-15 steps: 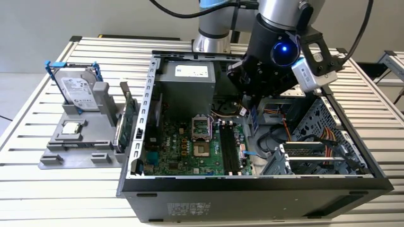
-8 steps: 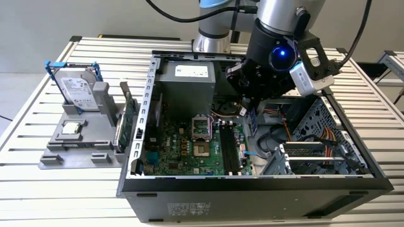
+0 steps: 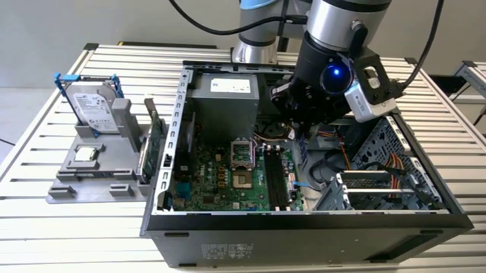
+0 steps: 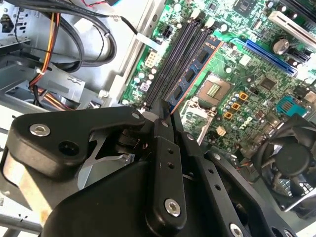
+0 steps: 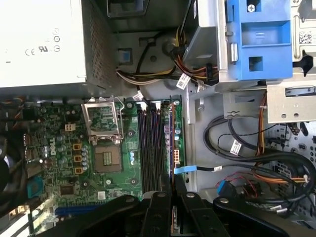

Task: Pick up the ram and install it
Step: 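Insert the ram into the slot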

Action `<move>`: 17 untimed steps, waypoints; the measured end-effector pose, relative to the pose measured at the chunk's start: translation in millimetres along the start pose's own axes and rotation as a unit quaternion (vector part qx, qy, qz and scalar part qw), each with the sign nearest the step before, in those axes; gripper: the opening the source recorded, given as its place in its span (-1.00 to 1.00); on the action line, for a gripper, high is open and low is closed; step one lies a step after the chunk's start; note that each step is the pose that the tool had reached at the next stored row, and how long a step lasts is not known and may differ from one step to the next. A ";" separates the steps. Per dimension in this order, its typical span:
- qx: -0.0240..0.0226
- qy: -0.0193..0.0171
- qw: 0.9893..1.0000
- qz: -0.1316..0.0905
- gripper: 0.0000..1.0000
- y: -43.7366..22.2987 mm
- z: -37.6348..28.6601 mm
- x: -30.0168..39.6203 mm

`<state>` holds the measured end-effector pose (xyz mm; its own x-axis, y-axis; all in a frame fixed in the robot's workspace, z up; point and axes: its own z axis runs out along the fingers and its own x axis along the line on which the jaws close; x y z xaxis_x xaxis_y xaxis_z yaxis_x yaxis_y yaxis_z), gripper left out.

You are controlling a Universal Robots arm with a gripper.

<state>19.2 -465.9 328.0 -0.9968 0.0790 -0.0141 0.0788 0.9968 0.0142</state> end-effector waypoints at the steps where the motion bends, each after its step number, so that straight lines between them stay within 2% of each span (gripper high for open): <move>1: 0.000 0.000 1.000 0.000 -1.00 0.0 1.0 0.0; 17: 0.000 0.000 1.000 -0.013 -1.00 -0.2 15.7 0.2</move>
<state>19.2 -465.9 312.3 -0.9985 0.0520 -0.0141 0.0518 0.9986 0.0141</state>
